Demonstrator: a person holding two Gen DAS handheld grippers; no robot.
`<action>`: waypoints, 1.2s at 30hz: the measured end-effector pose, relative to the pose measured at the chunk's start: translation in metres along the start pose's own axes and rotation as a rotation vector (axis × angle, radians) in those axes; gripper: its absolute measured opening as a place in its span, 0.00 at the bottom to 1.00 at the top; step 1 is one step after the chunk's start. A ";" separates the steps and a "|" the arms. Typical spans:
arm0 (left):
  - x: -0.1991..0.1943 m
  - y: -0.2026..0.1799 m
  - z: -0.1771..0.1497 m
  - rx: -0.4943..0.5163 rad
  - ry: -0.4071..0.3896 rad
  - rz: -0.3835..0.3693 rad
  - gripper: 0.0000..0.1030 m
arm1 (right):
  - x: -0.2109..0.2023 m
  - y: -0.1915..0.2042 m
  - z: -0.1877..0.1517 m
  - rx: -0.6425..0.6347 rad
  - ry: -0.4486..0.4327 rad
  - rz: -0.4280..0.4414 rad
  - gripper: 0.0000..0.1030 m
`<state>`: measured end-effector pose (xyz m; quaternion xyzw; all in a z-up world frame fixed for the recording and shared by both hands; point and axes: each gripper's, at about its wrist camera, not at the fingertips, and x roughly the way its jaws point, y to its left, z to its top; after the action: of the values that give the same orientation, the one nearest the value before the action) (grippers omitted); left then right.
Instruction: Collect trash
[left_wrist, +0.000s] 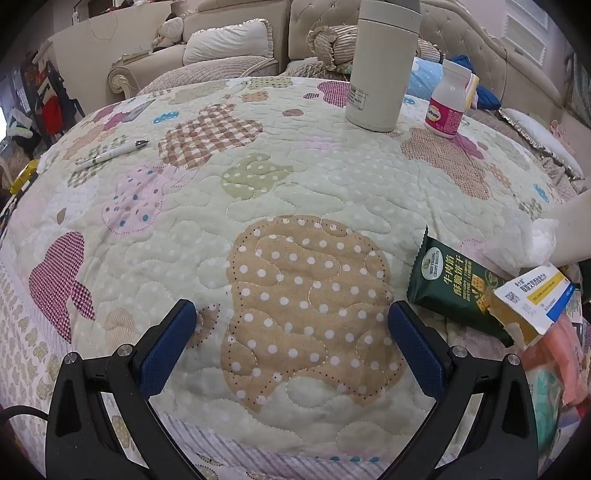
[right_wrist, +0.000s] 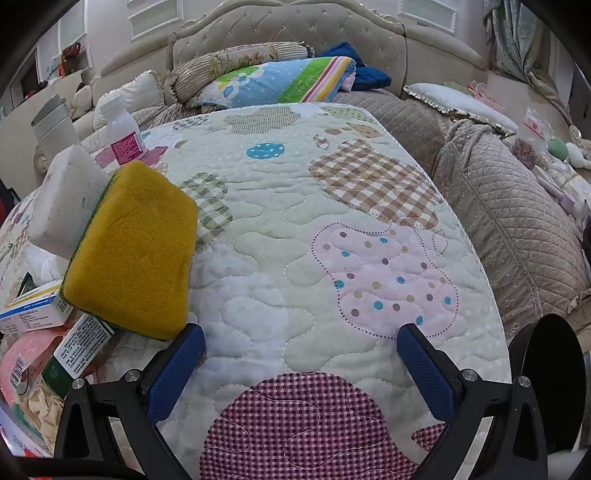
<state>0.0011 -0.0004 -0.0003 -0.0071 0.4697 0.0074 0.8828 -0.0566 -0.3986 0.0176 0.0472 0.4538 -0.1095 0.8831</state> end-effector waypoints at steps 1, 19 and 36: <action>0.000 0.000 0.001 0.001 0.003 0.002 1.00 | 0.000 0.000 0.000 -0.001 -0.001 -0.001 1.00; -0.120 -0.018 -0.020 0.021 -0.190 -0.081 1.00 | -0.021 -0.009 -0.004 -0.049 0.037 0.016 0.97; -0.203 -0.079 -0.043 0.063 -0.365 -0.207 1.00 | -0.178 0.035 -0.023 -0.056 -0.354 0.070 0.97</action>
<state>-0.1463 -0.0811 0.1442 -0.0265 0.2989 -0.0969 0.9490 -0.1671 -0.3336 0.1484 0.0185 0.2922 -0.0725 0.9534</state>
